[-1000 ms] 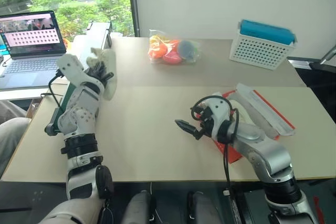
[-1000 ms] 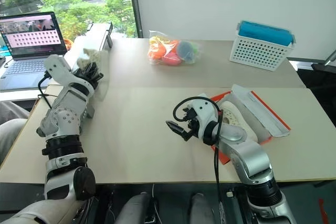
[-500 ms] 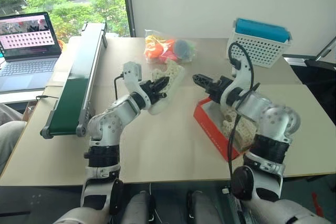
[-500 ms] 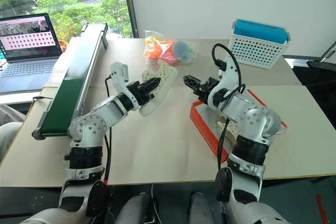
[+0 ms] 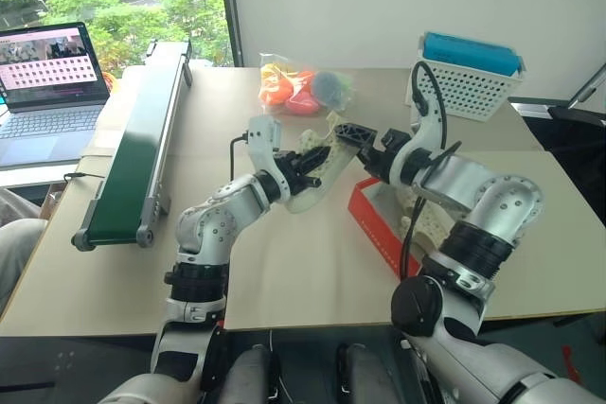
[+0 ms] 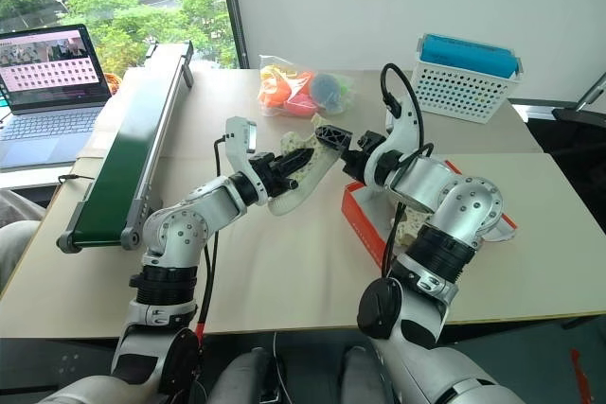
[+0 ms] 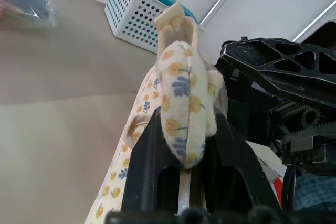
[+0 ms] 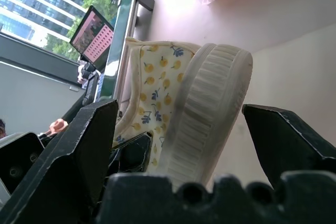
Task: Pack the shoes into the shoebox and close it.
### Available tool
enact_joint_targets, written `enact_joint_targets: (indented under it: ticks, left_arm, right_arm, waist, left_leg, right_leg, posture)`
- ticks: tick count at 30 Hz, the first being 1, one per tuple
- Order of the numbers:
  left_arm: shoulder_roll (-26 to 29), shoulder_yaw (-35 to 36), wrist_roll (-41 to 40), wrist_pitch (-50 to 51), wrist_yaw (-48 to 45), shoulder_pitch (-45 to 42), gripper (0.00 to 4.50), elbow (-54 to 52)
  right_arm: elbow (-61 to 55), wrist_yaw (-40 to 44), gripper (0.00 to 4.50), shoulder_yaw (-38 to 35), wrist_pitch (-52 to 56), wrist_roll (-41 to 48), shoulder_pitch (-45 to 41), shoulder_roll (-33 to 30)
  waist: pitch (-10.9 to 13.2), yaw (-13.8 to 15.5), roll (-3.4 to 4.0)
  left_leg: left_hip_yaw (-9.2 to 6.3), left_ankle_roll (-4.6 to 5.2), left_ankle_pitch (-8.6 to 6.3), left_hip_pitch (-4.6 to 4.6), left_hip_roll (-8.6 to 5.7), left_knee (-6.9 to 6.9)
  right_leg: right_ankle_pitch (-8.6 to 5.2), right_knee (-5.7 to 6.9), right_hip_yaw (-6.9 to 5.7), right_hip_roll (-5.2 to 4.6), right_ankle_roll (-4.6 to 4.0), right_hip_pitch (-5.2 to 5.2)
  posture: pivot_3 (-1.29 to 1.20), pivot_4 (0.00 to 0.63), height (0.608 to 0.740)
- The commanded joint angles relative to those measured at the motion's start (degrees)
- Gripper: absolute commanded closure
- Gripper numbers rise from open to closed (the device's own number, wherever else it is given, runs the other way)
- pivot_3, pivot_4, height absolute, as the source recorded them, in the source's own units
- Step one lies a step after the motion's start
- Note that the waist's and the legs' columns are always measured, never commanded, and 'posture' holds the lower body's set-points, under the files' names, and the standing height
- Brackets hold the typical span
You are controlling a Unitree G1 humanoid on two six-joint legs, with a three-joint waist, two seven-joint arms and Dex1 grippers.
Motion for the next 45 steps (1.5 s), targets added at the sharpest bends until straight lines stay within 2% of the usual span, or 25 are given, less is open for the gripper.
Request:
enact_joint_targets:
  ticks: [1, 2, 5, 12, 15, 17, 24, 30, 31, 35, 36, 42, 45]
  left_arm:
    - [-0.5, 0.0, 0.0, -1.6, -0.9, -1.3, 4.23, -2.3]
    - [-0.5, 0.2, -0.1, -1.6, -0.9, -1.3, 4.23, -2.4]
    - [-0.6, 0.4, -0.2, -1.7, -0.9, -1.5, 4.25, -2.7]
    - [-0.6, 0.3, -0.2, -1.5, -0.9, -1.1, 4.25, -3.2]
    - [-0.6, 0.2, -0.2, -1.4, -1.0, -1.1, 4.25, -3.4]
    - [-0.6, 0.1, -0.2, -1.4, -1.0, -1.1, 4.25, -3.4]
    - [1.8, -4.5, 3.1, -1.5, -3.0, 0.2, 4.25, -4.5]
    - [4.1, -8.4, 5.9, -3.9, -7.2, 1.9, 1.92, -7.9]
    - [4.6, -8.5, 5.9, -4.1, -8.1, 2.4, 1.92, -8.5]
    - [7.2, -9.5, 6.6, -4.7, -11.1, 4.4, 1.92, -10.7]
    - [8.1, -9.8, 7.1, -4.7, -11.8, 5.2, 1.92, -11.0]
    - [12.4, -12.3, 7.5, -6.3, -18.7, 8.5, 1.92, -13.5]
    - [14.1, -13.2, 6.9, -8.1, -23.8, 9.6, 1.92, -14.4]
  right_arm:
    - [-0.4, -0.1, 0.0, -0.7, -0.9, 1.1, -1.3, 0.0]
    - [-0.3, -0.1, 0.0, -0.7, -1.2, 1.1, -1.1, 0.0]
    - [-0.1, -0.3, 0.66, -0.6, -2.0, 0.9, -0.7, -0.1]
    - [-0.1, -0.6, 3.04, 0.0, -3.2, 1.1, -0.3, -0.2]
    - [0.0, -0.7, 3.79, 0.0, -3.4, 1.1, -0.3, -0.2]
    - [0.0, -0.8, 3.92, 0.0, -3.5, 1.2, -0.4, -0.1]
    - [-1.0, -1.8, 3.93, 0.0, -5.0, 1.4, -0.4, 1.0]
    - [-1.2, -4.1, 3.93, -1.1, -8.9, 1.0, -0.8, 0.6]
    - [-0.8, -4.6, 3.93, -1.7, -9.7, 1.0, -1.1, -0.5]
    - [0.8, -4.9, 3.93, -2.6, -11.0, 0.8, -2.2, -6.0]
    - [1.2, -4.3, 3.93, -2.2, -10.3, 0.4, -2.6, -9.2]
    - [2.7, 2.9, 3.93, 8.6, 3.0, 1.9, -3.8, -28.3]
    - [4.8, 6.4, 3.93, 14.8, 4.7, 4.8, -3.2, -35.7]
  waist:
    - [0.0, 0.0, 0.0]
    - [0.0, 0.0, 0.0]
    - [0.0, -0.1, 0.0]
    - [0.0, 0.0, 0.0]
    - [0.0, -0.1, 0.0]
    - [0.0, -0.1, 0.0]
    - [0.0, -0.1, 0.01]
    - [0.0, -0.1, 0.03]
    - [0.0, -0.1, 0.03]
    - [0.0, 0.0, 0.05]
    - [0.1, 0.0, 0.09]
    - [0.2, -0.3, 0.48]
    - [0.2, -0.5, 0.48]
  left_leg:
    - [0.0, 0.0, 0.0, 0.0, 0.0, 0.0]
    - [0.0, 0.0, 0.0, 0.0, 0.0, 0.0]
    - [0.0, 0.0, 0.0, 0.0, 0.0, -0.01]
    - [0.0, 0.0, 0.0, 0.0, 0.0, -0.06]
    - [0.0, 0.0, 0.0, 0.0, 0.0, -0.07]
    - [0.0, 0.0, 0.0, 0.0, 0.0, -0.1]
    - [0.0, -0.02, 0.01, 0.01, -0.01, -0.22]
    - [0.01, -0.03, 0.02, 0.01, -0.02, -0.26]
    - [0.01, -0.03, 0.02, 0.0, -0.02, -0.26]
    - [0.01, -0.04, 0.02, 0.0, -0.02, -0.26]
    - [0.01, -0.04, 0.02, 0.01, -0.02, -0.26]
    - [0.06, -0.01, 0.03, 0.0, -0.05, -0.36]
    - [0.09, -0.01, 0.03, 0.15, 0.0, -0.53]
  right_leg:
    - [0.0, 0.0, 0.0, 0.0, 0.0, 0.0]
    - [0.0, 0.0, 0.0, 0.0, 0.0, -0.01]
    - [0.0, -0.01, 0.0, 0.0, 0.0, -0.01]
    - [0.0, -0.01, 0.0, 0.0, 0.0, -0.01]
    - [0.0, -0.03, 0.0, 0.0, 0.0, -0.01]
    - [0.0, -0.03, 0.0, 0.0, 0.0, -0.02]
    - [0.0, -0.03, 0.0, 0.0, 0.0, -0.04]
    - [0.0, -0.05, 0.0, 0.0, 0.0, -0.05]
    - [0.0, -0.05, 0.0, 0.0, 0.0, -0.06]
    - [0.0, -0.07, 0.0, -0.01, 0.0, -0.06]
    - [0.0, -0.08, 0.0, -0.01, 0.0, -0.06]
    - [-0.02, -0.25, 0.07, -0.06, -0.01, -0.15]
    - [-0.04, -0.32, 0.14, -0.02, -0.06, -0.11]
  posture:
    - [0.0, 0.15, 0.705]
    - [0.0, 0.15, 0.705]
    - [0.0, 0.15, 0.705]
    - [0.0, 0.15, 0.705]
    - [0.0, 0.15, 0.705]
    - [0.0, 0.15, 0.705]
    - [0.0, 0.15, 0.705]
    - [0.0, 0.15, 0.705]
    - [0.0, 0.15, 0.705]
    - [0.0, 0.15, 0.705]
    - [0.0, 0.15, 0.705]
    - [0.0, 0.15, 0.705]
    - [0.0, 0.15, 0.705]
